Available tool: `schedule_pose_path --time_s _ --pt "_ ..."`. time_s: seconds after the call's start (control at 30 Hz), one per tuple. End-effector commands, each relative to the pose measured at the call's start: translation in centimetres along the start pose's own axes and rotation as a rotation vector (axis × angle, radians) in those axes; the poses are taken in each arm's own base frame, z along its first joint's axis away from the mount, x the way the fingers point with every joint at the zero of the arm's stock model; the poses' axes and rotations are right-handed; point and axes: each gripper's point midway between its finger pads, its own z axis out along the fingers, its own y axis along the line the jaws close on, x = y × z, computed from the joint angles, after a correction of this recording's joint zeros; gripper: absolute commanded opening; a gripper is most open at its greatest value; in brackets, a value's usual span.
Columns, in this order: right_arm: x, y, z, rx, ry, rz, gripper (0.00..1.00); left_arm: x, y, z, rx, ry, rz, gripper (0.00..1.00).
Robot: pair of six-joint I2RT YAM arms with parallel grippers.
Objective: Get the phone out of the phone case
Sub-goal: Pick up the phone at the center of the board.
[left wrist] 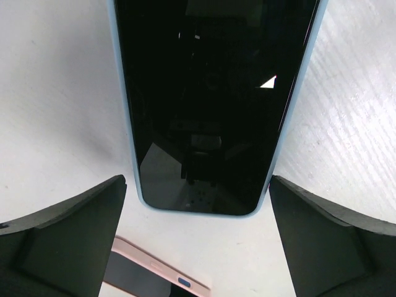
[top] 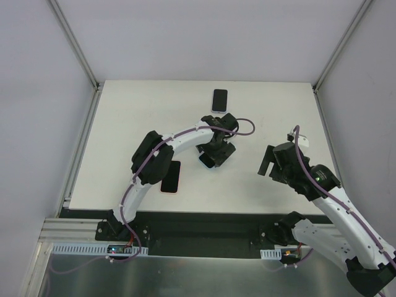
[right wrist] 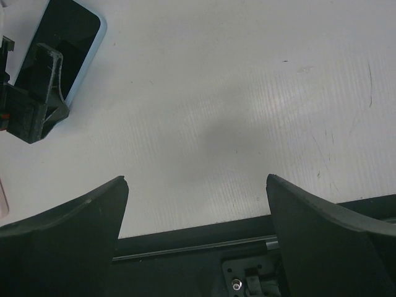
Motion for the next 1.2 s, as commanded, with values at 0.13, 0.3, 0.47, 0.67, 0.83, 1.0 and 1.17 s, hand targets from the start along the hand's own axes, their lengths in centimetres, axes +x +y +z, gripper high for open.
schedule_pose_path --time_s 0.13,0.3,0.47,0.67,0.83,1.0,1.17 --pt "0.3 -0.9 -0.2 0.028 -0.002 -0.004 0.96 -0.4 -0.6 0.6 0.033 0.019 0.026 0.99" --pt "0.5 -0.8 0.1 0.037 0.011 -0.005 0.96 0.3 -0.5 1.9 0.02 0.054 0.01 0.99" --pt "0.7 -0.7 0.3 0.036 0.021 -0.005 0.96 0.8 -0.7 1.9 0.025 0.065 -0.008 0.86" --pt "0.8 -0.6 0.5 0.035 0.018 0.027 0.96 1.2 -0.6 0.6 0.025 0.041 -0.022 0.63" --pt "1.1 0.9 1.3 -0.012 0.045 0.087 0.96 1.2 -1.8 -1.8 0.102 -0.008 -0.049 0.51" --pt "0.7 3.8 2.5 -0.126 0.079 0.25 0.96 1.0 -3.3 -4.1 0.192 -0.065 -0.093 0.5" --pt "0.5 4.6 5.8 -0.246 0.094 0.532 0.96 0.7 -5.0 -5.6 0.292 -0.092 -0.114 0.48"
